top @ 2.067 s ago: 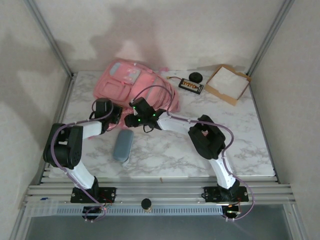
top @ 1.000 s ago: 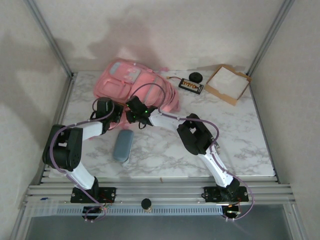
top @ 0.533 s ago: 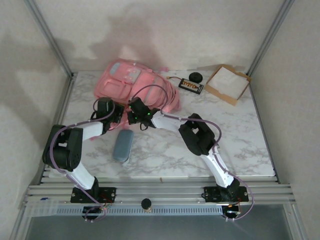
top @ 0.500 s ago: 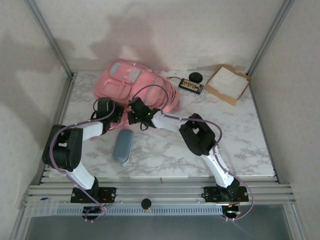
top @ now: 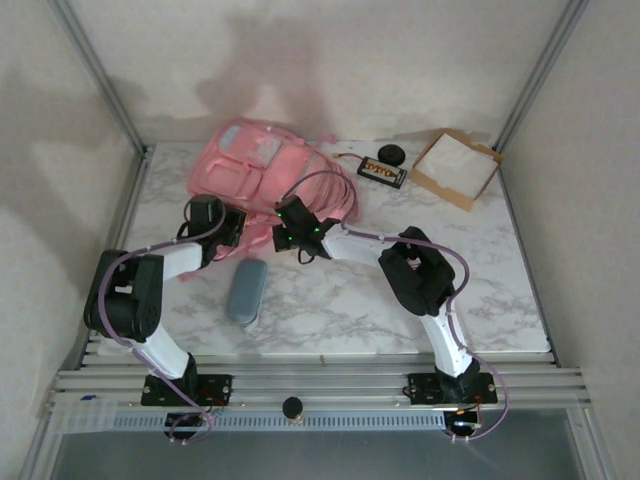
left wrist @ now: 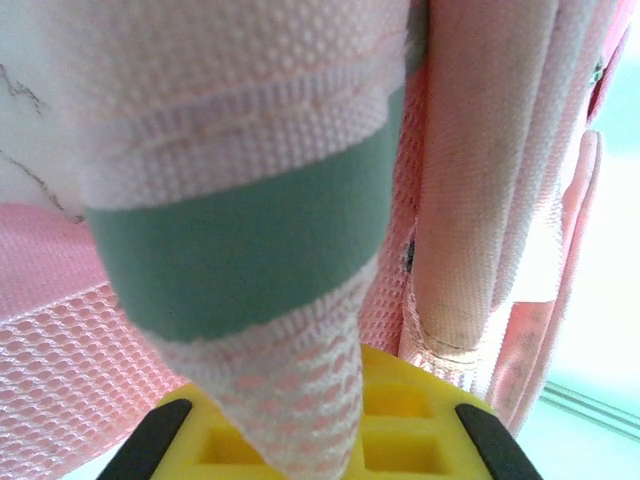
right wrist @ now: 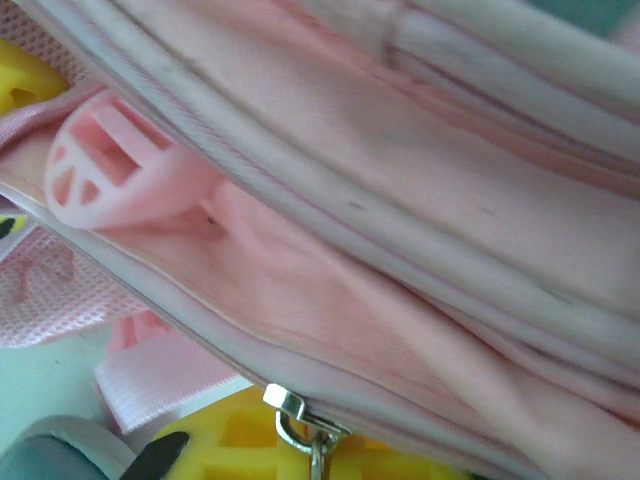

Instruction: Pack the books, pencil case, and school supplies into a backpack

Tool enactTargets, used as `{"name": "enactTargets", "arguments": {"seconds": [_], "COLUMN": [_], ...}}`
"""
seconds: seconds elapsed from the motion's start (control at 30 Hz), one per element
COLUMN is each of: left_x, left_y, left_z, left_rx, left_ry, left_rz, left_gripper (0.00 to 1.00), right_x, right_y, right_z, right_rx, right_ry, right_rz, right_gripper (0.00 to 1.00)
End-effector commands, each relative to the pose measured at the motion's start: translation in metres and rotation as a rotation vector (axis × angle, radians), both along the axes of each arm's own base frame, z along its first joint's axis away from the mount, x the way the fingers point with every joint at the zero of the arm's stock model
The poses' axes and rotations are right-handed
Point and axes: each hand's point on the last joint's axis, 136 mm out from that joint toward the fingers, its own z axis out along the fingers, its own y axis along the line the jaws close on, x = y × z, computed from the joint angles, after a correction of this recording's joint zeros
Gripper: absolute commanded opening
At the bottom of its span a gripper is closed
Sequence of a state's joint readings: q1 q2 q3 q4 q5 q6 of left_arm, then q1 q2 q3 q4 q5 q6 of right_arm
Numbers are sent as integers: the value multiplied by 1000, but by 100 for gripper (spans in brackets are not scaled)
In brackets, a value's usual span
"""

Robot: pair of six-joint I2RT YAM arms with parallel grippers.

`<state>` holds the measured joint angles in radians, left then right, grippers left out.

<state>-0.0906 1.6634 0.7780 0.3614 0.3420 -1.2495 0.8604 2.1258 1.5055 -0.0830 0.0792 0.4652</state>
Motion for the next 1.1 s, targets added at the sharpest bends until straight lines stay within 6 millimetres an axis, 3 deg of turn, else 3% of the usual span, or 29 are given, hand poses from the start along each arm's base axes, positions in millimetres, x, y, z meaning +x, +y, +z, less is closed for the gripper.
{"name": "enactTargets", "arguments": {"seconds": [0.0, 0.23, 0.37, 0.43, 0.5, 0.53, 0.6, 0.73, 0.83, 0.93, 1.07], "left_x": [19, 32, 53, 59, 56, 50, 33, -14, -39, -46, -53], "left_y": [37, 88, 94, 81, 69, 64, 56, 34, 9, -20, -47], "left_z": [12, 7, 21, 29, 39, 43, 50, 49, 55, 70, 73], "left_rx": [51, 107, 115, 96, 75, 65, 31, -74, -144, -189, -285], "left_ry": [-48, -19, -70, -100, -119, -125, -150, -145, -158, -195, -184], "left_rz": [79, 134, 97, 48, 10, 7, 13, 56, 95, 87, 84], "left_gripper": [0, 0, 0, 1, 42, 54, 68, 78, 84, 83, 80], "right_x": [8, -6, -15, -23, -31, -33, -36, -41, -48, -54, -55], "right_y": [-29, -70, -65, -47, -31, -25, -16, -3, 3, 6, 7], "right_z": [27, 46, 56, 64, 72, 77, 85, 88, 90, 91, 94], "right_rx": [22, 52, 74, 76, 101, 138, 190, 209, 216, 214, 223], "right_ry": [-29, 10, 27, 17, 22, 34, 41, 58, 57, 56, 50], "right_rz": [-77, -104, -60, -7, 32, 51, 78, 118, 149, 165, 171], "right_gripper": [0, 0, 0, 0, 0, 0, 0, 0, 0, 0, 0]}}
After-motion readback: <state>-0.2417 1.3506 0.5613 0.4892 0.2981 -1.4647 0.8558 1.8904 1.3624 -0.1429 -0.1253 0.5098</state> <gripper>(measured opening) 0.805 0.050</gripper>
